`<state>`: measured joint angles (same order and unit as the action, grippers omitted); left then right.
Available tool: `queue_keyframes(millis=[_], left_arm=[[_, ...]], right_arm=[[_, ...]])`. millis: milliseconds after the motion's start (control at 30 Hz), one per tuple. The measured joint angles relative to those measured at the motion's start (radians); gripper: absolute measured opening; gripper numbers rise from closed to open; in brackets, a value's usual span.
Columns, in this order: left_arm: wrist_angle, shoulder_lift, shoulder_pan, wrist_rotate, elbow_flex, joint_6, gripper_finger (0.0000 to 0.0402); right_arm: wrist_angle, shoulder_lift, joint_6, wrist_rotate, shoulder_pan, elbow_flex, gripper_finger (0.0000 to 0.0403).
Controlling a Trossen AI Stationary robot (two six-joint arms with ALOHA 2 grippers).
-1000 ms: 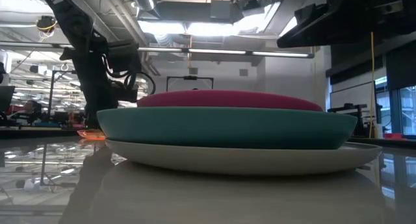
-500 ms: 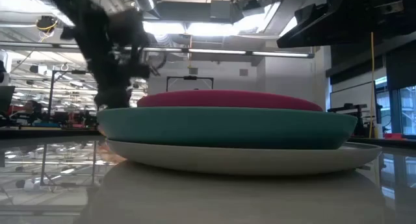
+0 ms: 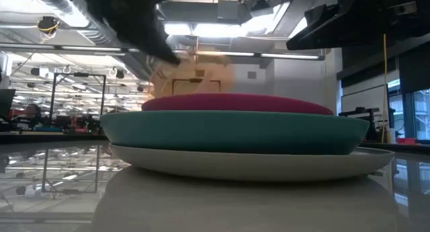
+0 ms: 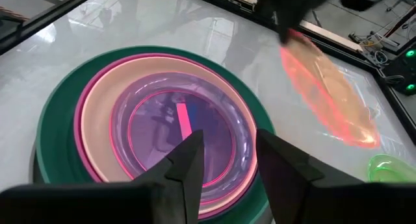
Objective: Stack plastic plates
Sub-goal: Stack the light orange plate on top of the light pink plate
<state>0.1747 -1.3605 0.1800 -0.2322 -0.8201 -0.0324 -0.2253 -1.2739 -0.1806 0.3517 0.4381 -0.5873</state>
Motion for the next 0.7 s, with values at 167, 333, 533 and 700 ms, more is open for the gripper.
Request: queue_keyframes(millis=[167, 333, 533, 700], left_arm=[[-0.157, -0.033, 0.082, 0.088, -0.001, 0.010, 0.0005], [-0.286, -0.099, 0.138, 0.125, -0.001, 0.017, 0.0005], [-0.379, -0.212, 0.163, 0.149, -0.001, 0.019, 0.0005], [-0.405, -0.258, 0.160, 0.148, -0.001, 0.019, 0.0005]], right_arm=[[0.000, 0.000, 0.000, 0.007, 0.000, 0.000, 0.0133], [0.000, 0.000, 0.000, 0.008, 0.000, 0.000, 0.0133], [0.000, 0.000, 0.000, 0.008, 0.000, 0.000, 0.0133], [0.000, 0.000, 0.000, 0.008, 0.000, 0.000, 0.0133]])
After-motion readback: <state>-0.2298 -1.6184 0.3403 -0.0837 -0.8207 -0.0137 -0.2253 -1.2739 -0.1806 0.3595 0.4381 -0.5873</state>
